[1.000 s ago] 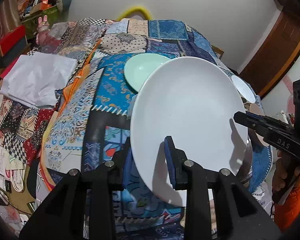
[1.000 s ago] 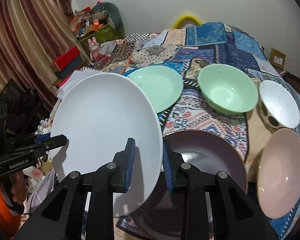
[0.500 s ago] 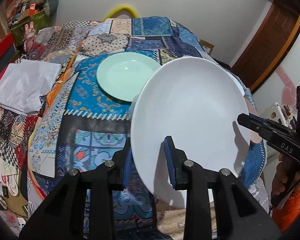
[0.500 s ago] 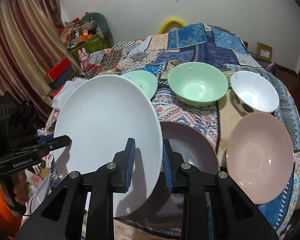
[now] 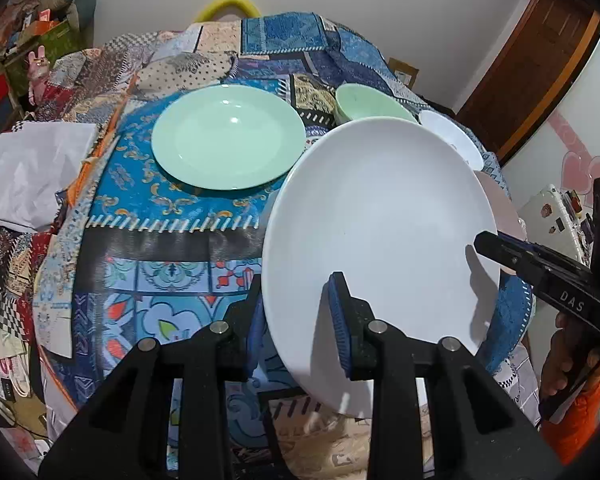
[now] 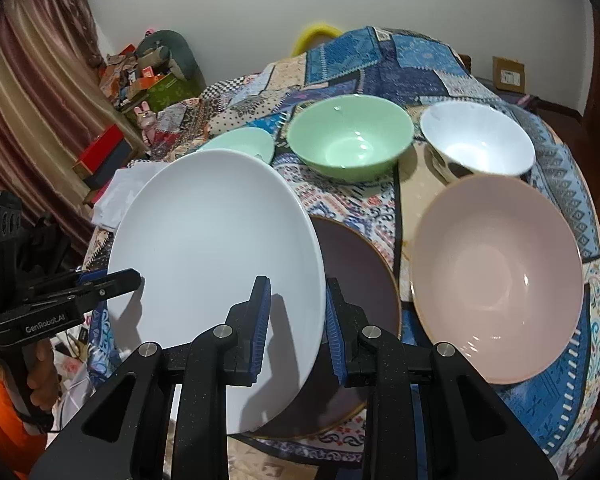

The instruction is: Organize plates and bowls

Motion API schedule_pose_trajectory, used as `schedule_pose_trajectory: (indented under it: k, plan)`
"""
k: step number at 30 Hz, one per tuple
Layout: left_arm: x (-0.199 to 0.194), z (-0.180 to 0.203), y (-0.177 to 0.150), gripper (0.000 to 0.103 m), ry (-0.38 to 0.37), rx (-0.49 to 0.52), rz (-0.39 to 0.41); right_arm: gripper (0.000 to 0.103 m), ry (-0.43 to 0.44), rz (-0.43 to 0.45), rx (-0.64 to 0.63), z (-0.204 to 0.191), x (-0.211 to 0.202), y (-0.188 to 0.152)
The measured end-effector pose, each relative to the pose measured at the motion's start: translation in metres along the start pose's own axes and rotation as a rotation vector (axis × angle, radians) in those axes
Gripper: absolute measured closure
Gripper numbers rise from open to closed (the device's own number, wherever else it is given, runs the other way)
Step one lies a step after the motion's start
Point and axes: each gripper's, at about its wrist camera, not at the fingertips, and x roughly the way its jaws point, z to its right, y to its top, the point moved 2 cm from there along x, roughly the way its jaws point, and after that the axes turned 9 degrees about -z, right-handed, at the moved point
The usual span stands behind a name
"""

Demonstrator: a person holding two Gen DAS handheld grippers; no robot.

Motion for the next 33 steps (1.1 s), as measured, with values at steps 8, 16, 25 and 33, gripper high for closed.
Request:
schedule_pose_trajectory:
  k: [8,16,25,33]
  plan:
    - [0.024,0.008,0.002,0.073,0.007,0.024,-0.048,0.078,0.004,-0.022,0.043,0.019,0.008,-0.006]
    - [0.043,0.009,0.005,0.073,0.016,0.027,-0.086,0.078,-0.009,-0.039,0.061,0.025,0.015,-0.009]
    - [0.056,0.012,0.011,0.073,0.013,0.029,-0.110,0.079,-0.018,-0.056,0.086,0.033,0.019,-0.014]
    - [0.066,0.016,0.011,0.072,0.009,0.031,-0.137,0.079,-0.041,-0.070,0.086,0.037,0.021,-0.018]
